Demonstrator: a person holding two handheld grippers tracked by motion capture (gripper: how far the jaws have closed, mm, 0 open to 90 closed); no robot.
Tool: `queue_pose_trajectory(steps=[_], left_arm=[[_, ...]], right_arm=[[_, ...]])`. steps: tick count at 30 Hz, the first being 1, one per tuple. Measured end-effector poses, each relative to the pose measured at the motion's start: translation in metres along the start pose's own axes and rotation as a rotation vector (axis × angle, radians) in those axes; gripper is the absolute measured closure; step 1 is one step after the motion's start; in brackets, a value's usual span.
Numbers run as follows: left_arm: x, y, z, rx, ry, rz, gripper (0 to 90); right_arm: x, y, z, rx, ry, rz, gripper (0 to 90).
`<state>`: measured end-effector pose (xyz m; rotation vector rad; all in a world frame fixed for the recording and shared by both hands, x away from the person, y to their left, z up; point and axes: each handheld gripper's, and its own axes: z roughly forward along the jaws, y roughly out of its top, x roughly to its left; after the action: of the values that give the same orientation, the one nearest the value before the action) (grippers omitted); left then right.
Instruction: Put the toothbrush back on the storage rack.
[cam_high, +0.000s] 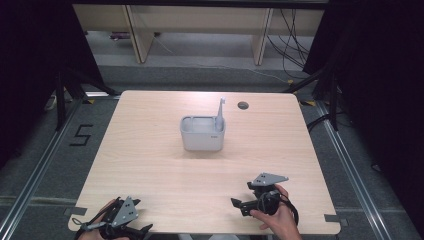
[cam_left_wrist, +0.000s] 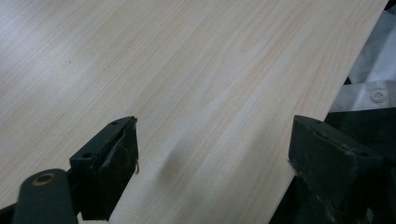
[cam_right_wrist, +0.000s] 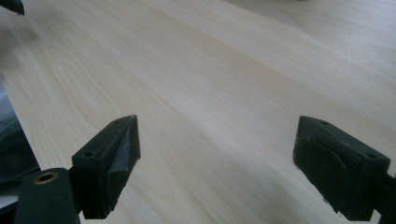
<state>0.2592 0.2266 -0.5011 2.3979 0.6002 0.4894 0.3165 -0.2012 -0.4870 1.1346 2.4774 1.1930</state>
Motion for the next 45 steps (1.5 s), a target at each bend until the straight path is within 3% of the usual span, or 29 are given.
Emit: queue_pose_trajectory(steps=[1, 2, 4, 5, 6, 7, 11, 13, 15, 17, 19, 20, 21, 23, 25, 26, 29, 30, 31, 32, 33, 34, 35, 37, 38, 40, 42, 43, 45], left_arm=[[-0.002, 0.0, 0.002, -0.021, 0.002, -0.032, 15.7], [-0.003, -0.001, 0.002, -0.024, 0.0, -0.038, 15.7], [-0.001, 0.0, 0.001, -0.004, -0.005, -0.013, 15.7], [-0.001, 0.0, 0.001, -0.005, -0.004, -0.014, 15.7], [-0.001, 0.0, 0.001, -0.008, -0.003, -0.014, 15.7], [-0.003, -0.001, 0.002, -0.018, 0.0, -0.041, 15.7], [-0.001, 0.0, 0.001, -0.006, -0.004, -0.017, 15.8], [-0.003, -0.001, 0.002, -0.024, 0.001, -0.034, 15.7], [-0.002, -0.001, 0.001, -0.005, -0.006, -0.012, 15.7], [-0.002, 0.0, 0.002, -0.009, -0.006, -0.02, 15.7], [-0.003, -0.001, 0.002, -0.009, -0.009, -0.027, 15.7], [-0.003, -0.001, 0.002, -0.008, -0.008, -0.026, 15.8], [-0.001, 0.0, 0.001, -0.007, -0.004, -0.011, 15.7], [-0.002, 0.0, 0.002, -0.013, -0.005, -0.02, 15.7], [-0.003, -0.001, 0.003, -0.014, -0.008, -0.037, 15.8], [-0.003, -0.001, 0.003, -0.012, -0.008, -0.023, 15.7], [-0.004, 0.0, 0.002, -0.025, -0.003, -0.036, 15.7], [-0.002, 0.0, 0.001, -0.003, -0.002, -0.011, 15.8], [-0.003, -0.001, 0.002, -0.024, 0.001, -0.035, 15.7], [-0.001, 0.0, 0.001, -0.002, 0.001, -0.005, 15.7], [-0.003, -0.001, 0.002, -0.015, -0.004, -0.027, 15.7], [-0.002, 0.0, 0.001, -0.008, -0.001, -0.015, 15.7], [-0.003, 0.0, 0.002, -0.018, -0.001, -0.031, 15.7], [-0.004, -0.001, 0.003, -0.021, -0.005, -0.044, 15.8], [-0.002, -0.001, 0.002, -0.005, -0.008, -0.021, 15.7], [-0.003, -0.001, 0.002, -0.008, -0.008, -0.025, 15.7], [-0.001, 0.0, 0.001, 0.003, -0.003, -0.002, 15.8], [-0.004, 0.0, 0.003, -0.021, 0.0, -0.039, 15.7], [-0.004, -0.001, 0.003, -0.024, 0.001, -0.044, 15.8]], right_arm=[[0.003, -0.001, 0.0, 0.012, 0.013, 0.022, 15.7], [0.002, -0.002, -0.001, 0.015, -0.006, -0.003, 15.7], [0.005, -0.004, -0.002, 0.028, 0.005, 0.013, 15.7], [0.004, -0.005, -0.001, 0.014, 0.011, -0.012, 15.7], [0.004, -0.006, -0.001, 0.025, 0.015, -0.005, 15.7], [0.004, -0.006, -0.001, 0.025, 0.015, -0.005, 15.7], [0.005, -0.009, -0.002, 0.034, 0.009, -0.012, 15.7], [0.005, -0.01, -0.003, 0.052, 0.0, -0.017, 15.7], [0.009, -0.012, -0.004, 0.055, -0.014, 0.027, 15.7], [0.006, -0.013, -0.003, 0.052, -0.006, -0.031, 15.7], [0.008, -0.014, -0.005, 0.066, -0.027, -0.002, 15.7], [0.008, -0.014, -0.005, 0.067, -0.032, -0.014, 15.7], [0.01, -0.015, -0.005, 0.072, -0.027, 0.013, 15.7], [0.01, -0.016, -0.004, 0.057, -0.032, -0.008, 15.7], [0.01, -0.017, -0.006, 0.078, -0.027, -0.019, 15.7], [0.01, -0.018, -0.004, 0.055, -0.03, -0.016, 15.7], [0.012, -0.019, -0.005, 0.083, -0.033, -0.009, 15.8], [0.011, -0.019, -0.006, 0.09, -0.032, -0.019, 15.7], [0.011, -0.019, -0.005, 0.087, -0.034, -0.026, 15.8], [0.011, -0.019, -0.005, 0.09, -0.032, -0.037, 15.8], [0.011, -0.02, -0.003, 0.076, -0.033, -0.05, 15.8], [0.012, -0.02, -0.004, 0.084, -0.03, -0.04, 15.8], [0.013, -0.02, -0.006, 0.105, -0.028, -0.03, 15.8], [0.012, -0.021, -0.005, 0.086, -0.027, -0.048, 15.8], [0.012, -0.021, -0.004, 0.088, -0.023, -0.044, 15.8], [0.012, -0.021, -0.006, 0.107, -0.024, -0.047, 15.8], [0.012, -0.021, -0.006, 0.108, -0.022, -0.047, 15.8], [0.012, -0.021, -0.006, 0.108, -0.023, -0.046, 15.8], [0.012, -0.021, -0.006, 0.108, -0.024, -0.044, 15.8]])
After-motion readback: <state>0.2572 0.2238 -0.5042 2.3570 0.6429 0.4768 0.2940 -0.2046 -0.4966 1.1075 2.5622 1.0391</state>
